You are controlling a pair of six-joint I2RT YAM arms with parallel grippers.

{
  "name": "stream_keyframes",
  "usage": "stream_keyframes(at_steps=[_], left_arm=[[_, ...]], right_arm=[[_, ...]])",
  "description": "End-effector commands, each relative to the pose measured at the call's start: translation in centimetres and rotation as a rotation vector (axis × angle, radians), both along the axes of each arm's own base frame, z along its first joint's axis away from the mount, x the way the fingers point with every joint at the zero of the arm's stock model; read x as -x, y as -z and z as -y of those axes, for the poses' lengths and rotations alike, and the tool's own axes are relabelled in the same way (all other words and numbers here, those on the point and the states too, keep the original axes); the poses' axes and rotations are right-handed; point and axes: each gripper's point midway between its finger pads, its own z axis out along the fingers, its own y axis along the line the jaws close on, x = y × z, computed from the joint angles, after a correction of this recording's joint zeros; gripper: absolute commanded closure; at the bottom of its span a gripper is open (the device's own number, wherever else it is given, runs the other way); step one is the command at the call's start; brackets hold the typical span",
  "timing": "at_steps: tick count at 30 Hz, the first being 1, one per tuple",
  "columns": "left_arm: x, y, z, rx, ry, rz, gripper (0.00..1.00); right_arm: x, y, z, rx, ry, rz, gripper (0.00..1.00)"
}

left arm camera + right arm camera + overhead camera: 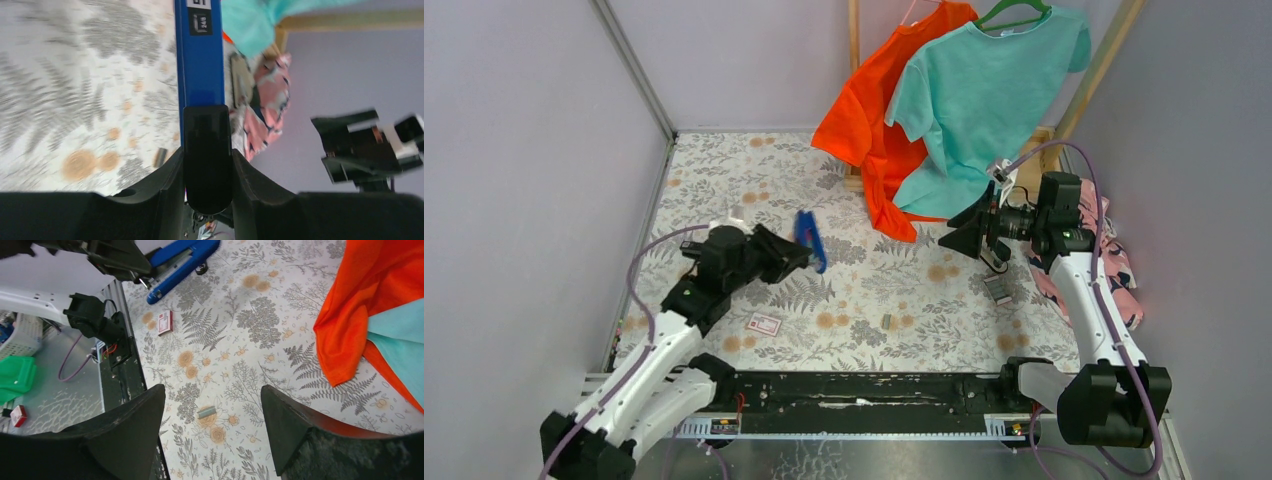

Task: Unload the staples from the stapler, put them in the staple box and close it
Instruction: Unload the staple at the center of the board.

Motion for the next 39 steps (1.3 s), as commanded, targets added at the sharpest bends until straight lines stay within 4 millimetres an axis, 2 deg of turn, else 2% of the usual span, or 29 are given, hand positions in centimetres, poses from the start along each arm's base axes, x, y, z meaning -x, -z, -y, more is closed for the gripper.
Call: stream_keyframes(at_steps=[1,5,9,10,12,16,24,31,36,37,39], left_arm=[[-1.1,-7.4,6.8,0.197,0.284,0.5,1.0],[-0.4,-9.8,9.7,0.283,0.451,0.806,1.0],[1.2,-13.1,10.4,0.4,0.474,1.144,1.0],[1.6,-13.3,10.5,0.43,0.477,1.186,1.0],[0.7,-12.9,11.9,0.41,0.496,1.198,1.0],[1.0,-13.7,14.8,0.392,0.54,1.278,1.0],[1.7,-14.0,17.9,0.403,0.627,1.332,1.0],[1.5,-13.2,18.8,0.406,0.664,1.313,1.0],[1.3,-13.1,18.7,0.389,0.65,1.325,1.0],[1.3,-13.2,18.4,0.382,0.638,1.334,1.0],[1.2,-13.4,17.8,0.371,0.623,1.342,1.0]], right_arm=[[0.5,-1.6,-1.0,-0.111,-0.062,-0.008,0.22],[0.0,-2.0,-1.2,-0.193,-0.026,-0.034,0.15],[-0.3,-2.4,-1.6,-0.302,0.003,-0.121,0.01],[-0.5,-2.5,-1.6,-0.326,0.012,-0.135,0.0],[-0.7,-2.3,-1.7,-0.376,0.029,-0.178,0.01],[0.9,-3.8,-2.6,-0.462,-0.013,-0.049,0.01],[2.9,-3.7,-4.6,-0.417,-0.106,0.088,0.01],[4.4,-3.7,-5.5,-0.381,-0.176,0.175,0.0],[4.7,-4.3,-5.7,-0.371,-0.193,0.203,0.07],[4.3,-4.4,-5.6,-0.356,-0.181,0.225,0.11],[1.9,-3.5,-5.0,-0.303,-0.076,0.18,0.12]])
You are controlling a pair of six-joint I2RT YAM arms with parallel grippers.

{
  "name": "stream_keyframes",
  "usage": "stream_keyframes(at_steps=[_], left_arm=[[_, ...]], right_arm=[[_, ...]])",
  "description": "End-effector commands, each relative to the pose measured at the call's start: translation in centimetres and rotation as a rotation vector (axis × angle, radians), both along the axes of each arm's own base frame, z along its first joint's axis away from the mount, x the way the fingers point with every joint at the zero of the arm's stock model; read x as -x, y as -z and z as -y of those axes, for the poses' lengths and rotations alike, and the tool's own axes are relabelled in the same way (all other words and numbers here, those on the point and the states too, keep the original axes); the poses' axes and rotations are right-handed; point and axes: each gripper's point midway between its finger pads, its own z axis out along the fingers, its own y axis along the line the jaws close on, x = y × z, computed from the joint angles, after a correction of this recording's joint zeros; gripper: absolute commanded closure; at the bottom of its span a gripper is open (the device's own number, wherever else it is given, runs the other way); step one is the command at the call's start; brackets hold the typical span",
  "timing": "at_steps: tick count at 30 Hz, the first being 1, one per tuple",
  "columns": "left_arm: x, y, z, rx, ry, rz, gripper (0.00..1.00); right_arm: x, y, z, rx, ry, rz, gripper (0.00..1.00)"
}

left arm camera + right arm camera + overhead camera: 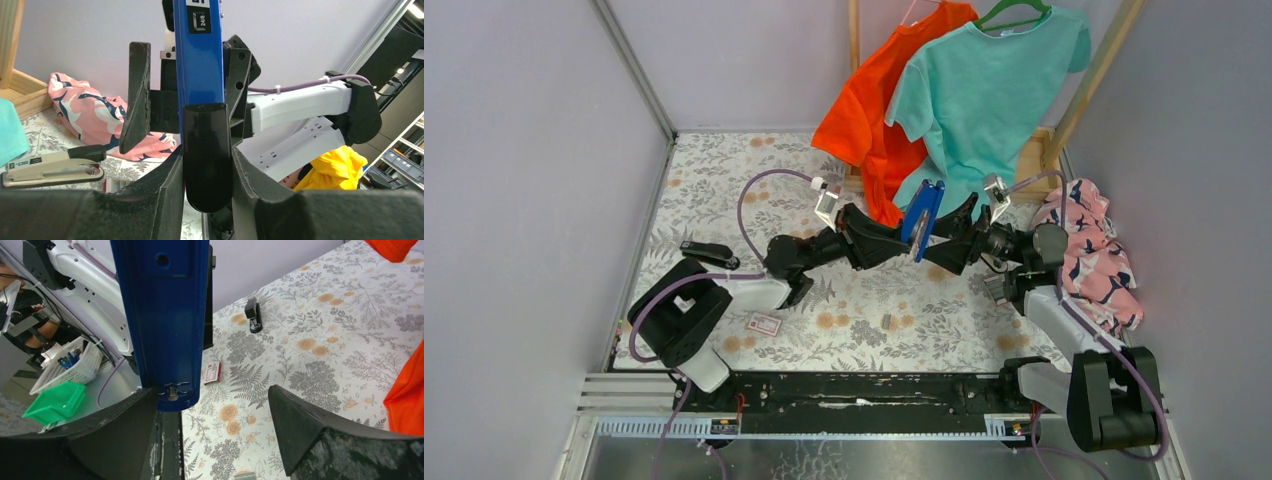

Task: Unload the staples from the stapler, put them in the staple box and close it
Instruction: Unload the staple at the center of the board.

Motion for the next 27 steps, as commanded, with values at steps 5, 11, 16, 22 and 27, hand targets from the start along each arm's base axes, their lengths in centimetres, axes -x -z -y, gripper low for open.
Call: stream_keyframes(at_steps=[5,11,16,22,27], left_arm=[[-0.4,-2.9,-2.0,0.085,-0.093,0.122,1.0],[-0.7,-2.6,-2.0,0.079,-0.093,0.117,1.0],[-0.7,-3.3,-2.6,0.089,-0.109,0.139,1.0],[-0.2,-3.4,-2.4,0.079,-0.063,0.145,1.0],[0.7,-2.9,-1.2,0.059,-0.006,0.163,1.0]], right_arm=[[-3.2,0.4,1.5,0.184,0.102,-0.015,0.11],[0.2,-1.4,0.9,0.127,-0.06,0.064,0.1],[0.7,-1.5,0.9,0.14,-0.095,0.067,0.1],[1.2,-2.7,0.3,0.088,-0.092,0.075,0.0],[0.1,-2.7,-1.3,0.041,-0.074,0.034,0.0]])
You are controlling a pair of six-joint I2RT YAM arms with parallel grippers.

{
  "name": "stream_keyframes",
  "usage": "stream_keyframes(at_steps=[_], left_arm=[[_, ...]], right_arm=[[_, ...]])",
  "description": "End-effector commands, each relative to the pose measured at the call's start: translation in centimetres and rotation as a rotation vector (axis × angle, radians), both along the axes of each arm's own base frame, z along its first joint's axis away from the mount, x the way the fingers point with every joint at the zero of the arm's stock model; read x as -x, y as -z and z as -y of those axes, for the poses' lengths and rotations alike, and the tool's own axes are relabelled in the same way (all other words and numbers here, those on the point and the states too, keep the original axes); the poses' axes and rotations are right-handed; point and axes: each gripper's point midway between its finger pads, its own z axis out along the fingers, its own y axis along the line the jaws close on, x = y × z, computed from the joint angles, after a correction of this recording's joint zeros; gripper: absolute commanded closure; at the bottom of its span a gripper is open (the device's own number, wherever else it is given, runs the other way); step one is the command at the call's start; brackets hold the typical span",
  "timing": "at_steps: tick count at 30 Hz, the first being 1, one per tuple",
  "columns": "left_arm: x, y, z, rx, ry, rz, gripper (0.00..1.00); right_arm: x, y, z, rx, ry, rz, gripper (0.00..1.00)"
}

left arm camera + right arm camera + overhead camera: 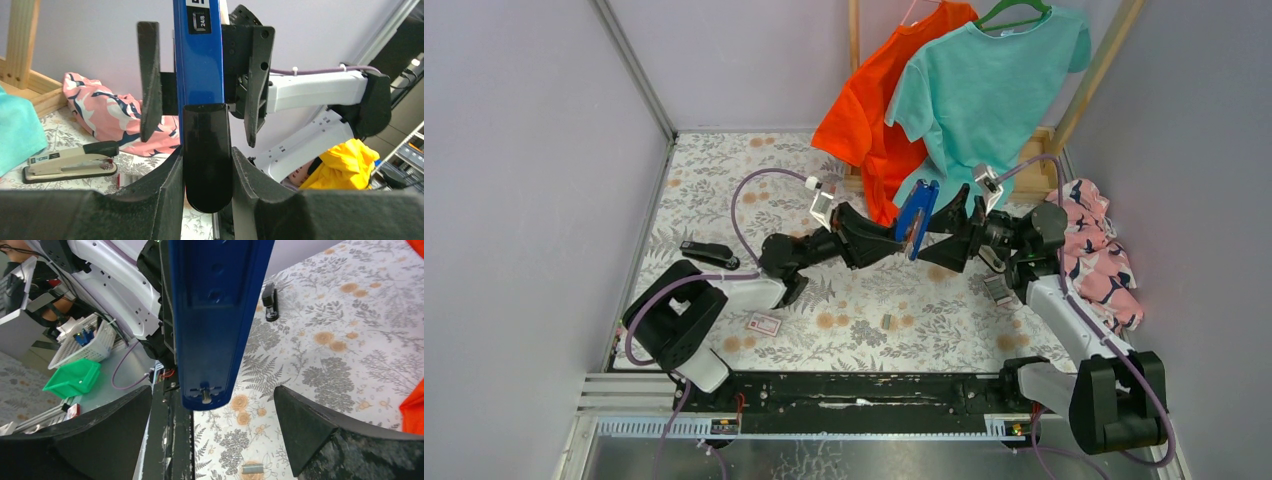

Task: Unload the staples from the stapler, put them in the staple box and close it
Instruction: Unload the staple at the center of the board.

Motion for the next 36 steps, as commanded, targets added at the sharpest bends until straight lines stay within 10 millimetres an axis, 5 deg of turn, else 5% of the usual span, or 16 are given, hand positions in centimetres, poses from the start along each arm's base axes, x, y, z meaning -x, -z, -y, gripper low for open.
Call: stream_keyframes(at_steps=[1,4,8,15,18,21,25,30,36], left_arm=[[1.6,-3.2,0.1,0.078,0.043,0.133,1.0],[1.8,-3.0,0.5,0.072,0.059,0.133,1.0],[2.2,-2.5,0.9,0.058,0.08,0.138,1.0],[1.8,-1.3,1.3,0.027,0.082,0.164,1.0],[1.2,-0.4,0.5,-0.003,0.033,0.221,1.0],[0.0,1.9,-0.9,-0.062,-0.041,0.267,1.0],[-0.9,6.8,-2.1,-0.167,-0.103,0.261,1.0],[-1.8,12.6,-2.8,-0.292,-0.155,0.244,1.0],[-3.1,16.0,-5.2,-0.371,-0.214,0.191,1.0]], right_arm=[[-0.4,-1.3,-1.3,-0.064,0.008,0.027,0.01],[-0.2,-1.7,-1.3,-0.108,0.007,0.055,0.07],[-0.3,-1.2,-1.5,-0.094,-0.01,0.052,0.27],[0.9,-0.8,-1.7,-0.054,-0.088,0.101,0.82],[1.1,0.7,-1.5,0.004,-0.125,0.107,0.96],[-0.4,2.8,-1.0,0.137,-0.061,0.168,1.0],[-1.3,7.9,1.5,0.442,0.006,0.237,1.0],[-2.7,13.3,3.1,0.61,-0.013,0.261,1.0],[-4.2,16.6,5.5,0.81,-0.059,0.32,1.0]])
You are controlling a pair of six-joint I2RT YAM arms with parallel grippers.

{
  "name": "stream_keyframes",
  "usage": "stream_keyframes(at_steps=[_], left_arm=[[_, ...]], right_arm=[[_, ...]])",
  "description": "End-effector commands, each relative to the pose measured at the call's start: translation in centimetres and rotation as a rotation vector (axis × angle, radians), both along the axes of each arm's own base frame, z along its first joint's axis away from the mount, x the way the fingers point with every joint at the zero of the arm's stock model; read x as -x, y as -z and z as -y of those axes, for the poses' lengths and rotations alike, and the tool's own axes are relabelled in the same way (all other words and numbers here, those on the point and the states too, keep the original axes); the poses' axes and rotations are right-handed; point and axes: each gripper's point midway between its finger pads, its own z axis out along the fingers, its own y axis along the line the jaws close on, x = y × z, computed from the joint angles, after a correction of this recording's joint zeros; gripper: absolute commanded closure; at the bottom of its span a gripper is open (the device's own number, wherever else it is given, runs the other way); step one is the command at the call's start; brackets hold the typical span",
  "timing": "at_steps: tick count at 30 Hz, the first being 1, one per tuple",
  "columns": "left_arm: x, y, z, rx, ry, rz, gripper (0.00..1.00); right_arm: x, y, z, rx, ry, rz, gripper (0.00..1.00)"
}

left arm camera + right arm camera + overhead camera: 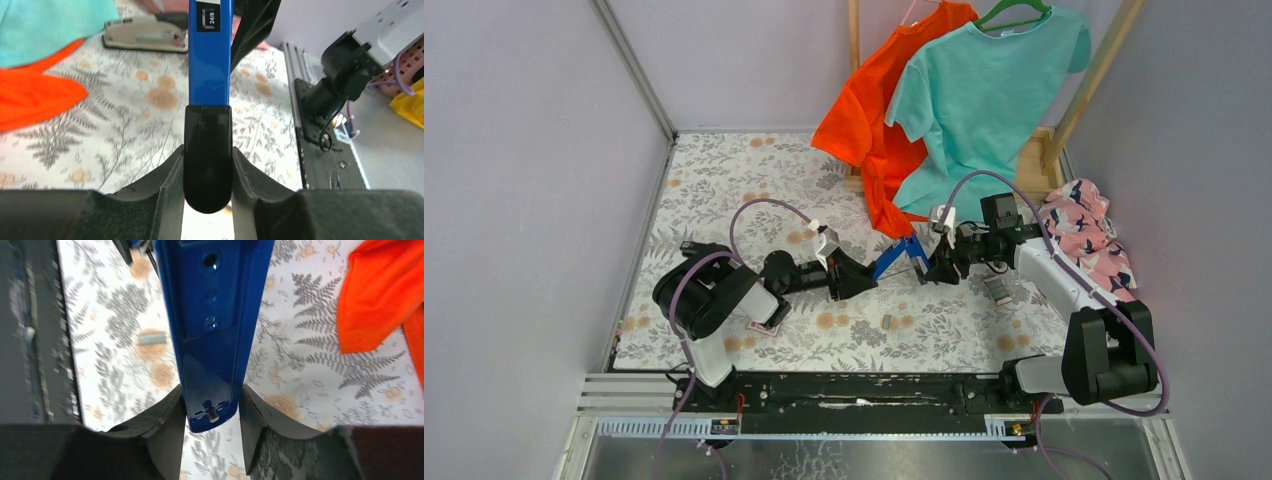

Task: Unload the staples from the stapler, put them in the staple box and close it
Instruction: Unload the staple at the center of the board.

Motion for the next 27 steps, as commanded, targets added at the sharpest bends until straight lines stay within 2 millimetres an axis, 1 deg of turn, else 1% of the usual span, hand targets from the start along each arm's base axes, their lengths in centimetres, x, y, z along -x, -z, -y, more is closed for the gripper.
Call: stream_keyframes(at_steps=[1,3,7,11,13,15,17,19,22,23,25,27], left_arm=[[-2.5,0.0,-2.5,-0.005,-0.118,0.102,1.0],[-2.7,0.5,-3.0,-0.018,-0.135,0.092,1.0],[-3.1,1.5,-4.0,-0.039,-0.163,0.076,1.0],[-3.4,1.6,-4.6,-0.043,-0.182,0.072,1.0],[-3.5,1.4,-4.5,-0.034,-0.178,0.063,1.0],[-3.4,0.9,-4.1,-0.009,-0.157,0.027,1.0],[-3.2,0.0,-3.3,0.029,-0.13,-0.023,1.0],[-2.7,-1.0,-2.1,0.064,-0.096,-0.059,1.0],[-2.1,-3.6,-0.4,0.143,-0.07,-0.12,1.0],[-2.0,-4.4,0.0,0.171,-0.067,-0.149,1.0],[-2.5,-6.0,0.2,0.243,-0.103,-0.227,1.0],[-3.0,-7.2,0.2,0.309,-0.13,-0.306,1.0]], right_arm=[[-2.1,1.1,3.1,0.228,-0.065,0.171,1.0],[-2.4,1.5,3.7,0.27,-0.069,0.177,1.0],[-3.5,1.6,4.6,0.333,-0.062,0.208,1.0],[-4.3,1.2,5.3,0.38,-0.053,0.246,1.0],[-4.0,0.7,4.8,0.351,-0.057,0.228,1.0],[-3.2,0.2,3.6,0.276,-0.069,0.177,1.0],[-2.6,-0.7,2.2,0.18,-0.066,0.115,1.0],[-2.0,-1.8,0.9,0.089,-0.056,0.037,1.0],[-1.3,-3.7,-0.6,-0.031,-0.036,-0.099,1.0],[-1.2,-4.3,-1.0,-0.062,-0.028,-0.138,1.0],[-0.8,-5.7,-1.9,-0.136,-0.021,-0.216,1.0],[-0.3,-6.8,-2.6,-0.204,-0.023,-0.293,1.0]])
